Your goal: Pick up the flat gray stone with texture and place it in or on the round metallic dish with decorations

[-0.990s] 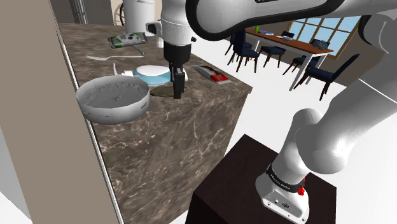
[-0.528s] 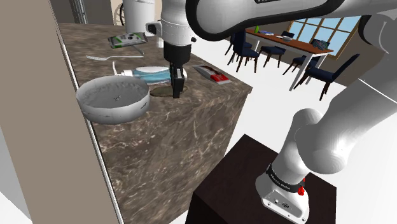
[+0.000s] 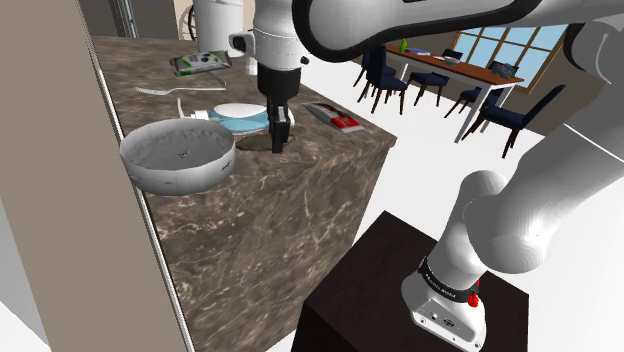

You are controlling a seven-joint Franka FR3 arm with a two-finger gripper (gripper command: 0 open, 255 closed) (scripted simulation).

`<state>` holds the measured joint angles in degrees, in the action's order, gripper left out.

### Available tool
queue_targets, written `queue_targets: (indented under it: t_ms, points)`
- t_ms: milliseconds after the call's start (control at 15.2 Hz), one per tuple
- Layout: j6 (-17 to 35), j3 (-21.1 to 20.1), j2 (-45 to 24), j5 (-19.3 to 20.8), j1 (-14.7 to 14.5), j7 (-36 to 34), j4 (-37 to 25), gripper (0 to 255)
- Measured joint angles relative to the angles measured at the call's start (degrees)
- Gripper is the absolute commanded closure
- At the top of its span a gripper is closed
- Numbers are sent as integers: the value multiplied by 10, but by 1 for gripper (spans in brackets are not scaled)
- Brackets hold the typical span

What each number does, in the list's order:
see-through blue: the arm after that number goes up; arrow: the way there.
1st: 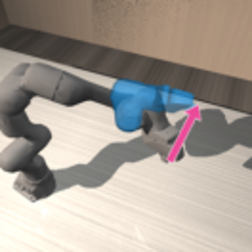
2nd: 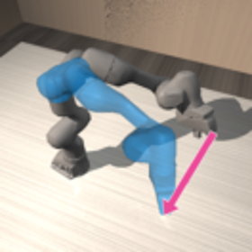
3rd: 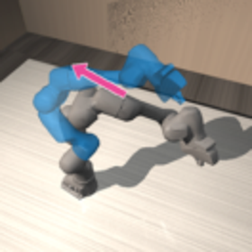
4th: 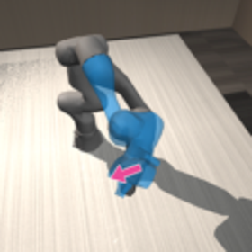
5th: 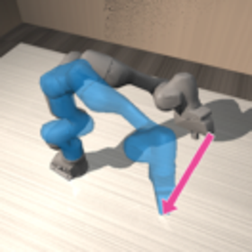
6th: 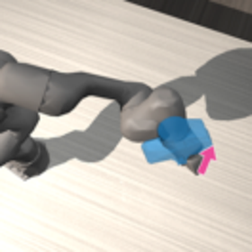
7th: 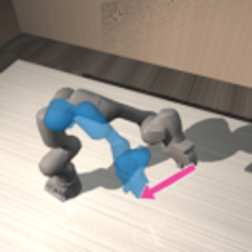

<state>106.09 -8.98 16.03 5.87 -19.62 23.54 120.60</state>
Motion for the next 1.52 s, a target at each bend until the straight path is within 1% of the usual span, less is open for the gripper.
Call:
queue_targets:
  t_ms: [594, 1518]
  points:
    - [-64, 0, 0, -1, 1, 8, -65, 255]
    - [-172, -1, -23, 1, 2, 18, -196, 255]
